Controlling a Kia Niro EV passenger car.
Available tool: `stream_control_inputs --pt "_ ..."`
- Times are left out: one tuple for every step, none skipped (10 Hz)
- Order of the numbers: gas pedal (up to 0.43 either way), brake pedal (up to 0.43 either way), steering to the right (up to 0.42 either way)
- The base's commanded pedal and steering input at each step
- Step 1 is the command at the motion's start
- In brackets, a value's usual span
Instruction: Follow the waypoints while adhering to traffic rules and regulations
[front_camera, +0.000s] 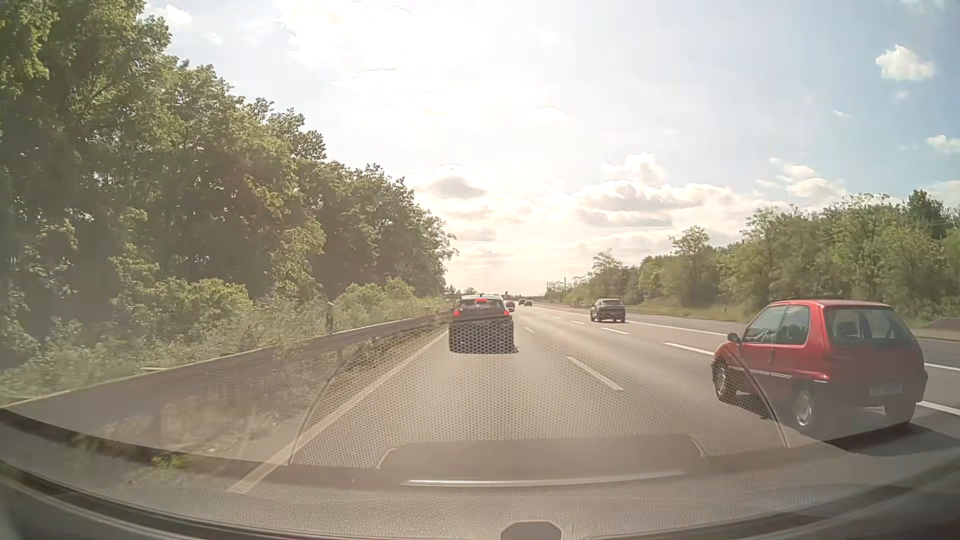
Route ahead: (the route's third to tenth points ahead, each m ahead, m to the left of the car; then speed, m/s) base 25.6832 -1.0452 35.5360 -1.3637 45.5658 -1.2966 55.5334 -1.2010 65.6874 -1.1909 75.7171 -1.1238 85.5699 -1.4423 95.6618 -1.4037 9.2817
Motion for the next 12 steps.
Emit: stream_control_inputs --pt "0.000 0.134 -0.001" --pt "0.000 0.134 -0.001" --pt "0.000 0.140 -0.001" --pt "0.000 0.140 -0.001" --pt "0.000 0.140 -0.001" --pt "0.000 0.140 0.000" --pt "0.000 0.140 0.000" --pt "0.000 0.140 -0.001" --pt "0.000 0.140 -0.001" --pt "0.000 0.140 -0.001" --pt "0.000 0.140 -0.002" --pt "0.000 0.140 -0.003"
